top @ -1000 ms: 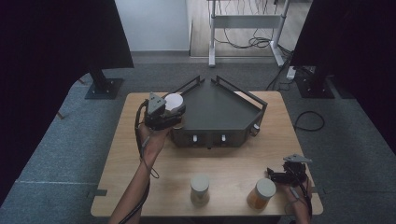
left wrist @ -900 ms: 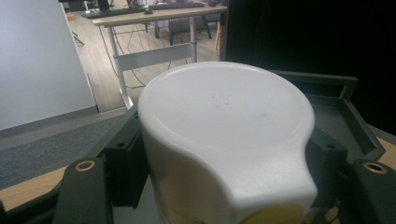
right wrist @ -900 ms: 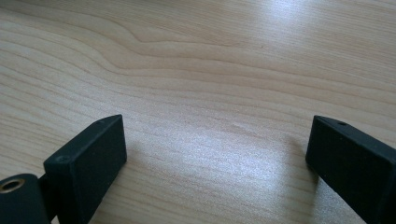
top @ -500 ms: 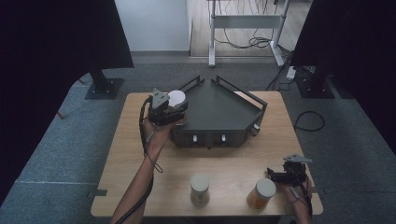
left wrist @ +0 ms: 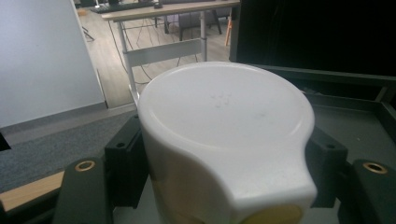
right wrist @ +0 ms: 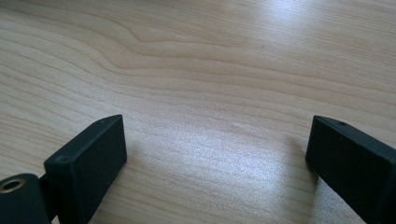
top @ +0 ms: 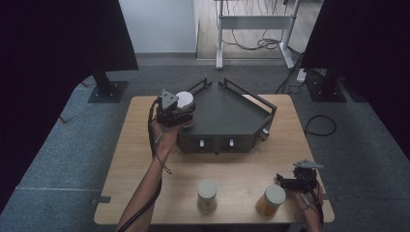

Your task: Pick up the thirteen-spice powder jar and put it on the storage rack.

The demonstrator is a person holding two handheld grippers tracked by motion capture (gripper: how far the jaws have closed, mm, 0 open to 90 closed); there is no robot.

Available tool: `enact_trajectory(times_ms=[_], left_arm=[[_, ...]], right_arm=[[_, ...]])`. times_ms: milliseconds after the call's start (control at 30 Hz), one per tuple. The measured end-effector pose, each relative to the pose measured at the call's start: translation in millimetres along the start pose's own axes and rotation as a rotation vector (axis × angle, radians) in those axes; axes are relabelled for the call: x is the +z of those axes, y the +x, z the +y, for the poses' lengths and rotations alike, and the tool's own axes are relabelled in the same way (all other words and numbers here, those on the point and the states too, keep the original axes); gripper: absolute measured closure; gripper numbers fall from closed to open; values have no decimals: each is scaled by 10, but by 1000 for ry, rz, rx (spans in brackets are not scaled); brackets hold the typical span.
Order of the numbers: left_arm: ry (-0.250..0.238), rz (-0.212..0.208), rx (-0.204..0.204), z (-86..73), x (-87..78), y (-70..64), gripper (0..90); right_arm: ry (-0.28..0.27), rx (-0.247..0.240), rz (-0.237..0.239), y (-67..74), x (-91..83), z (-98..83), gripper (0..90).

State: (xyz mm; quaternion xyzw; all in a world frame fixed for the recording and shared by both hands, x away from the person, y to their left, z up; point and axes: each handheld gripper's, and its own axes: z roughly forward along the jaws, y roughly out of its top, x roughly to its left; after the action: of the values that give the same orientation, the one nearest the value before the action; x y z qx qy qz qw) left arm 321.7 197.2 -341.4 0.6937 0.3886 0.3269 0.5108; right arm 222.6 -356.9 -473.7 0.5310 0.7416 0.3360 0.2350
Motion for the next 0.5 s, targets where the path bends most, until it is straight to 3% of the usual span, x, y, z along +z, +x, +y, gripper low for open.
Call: enact_trajectory(times_ms=[267,500], left_arm=[[27,8,8,-48,92,-24,303],[5,3,-23,-121,110,32,301]], right_arm=[[0,0,0,-1,0,0,47],[0,-1,1,-2,-1,0,47]])
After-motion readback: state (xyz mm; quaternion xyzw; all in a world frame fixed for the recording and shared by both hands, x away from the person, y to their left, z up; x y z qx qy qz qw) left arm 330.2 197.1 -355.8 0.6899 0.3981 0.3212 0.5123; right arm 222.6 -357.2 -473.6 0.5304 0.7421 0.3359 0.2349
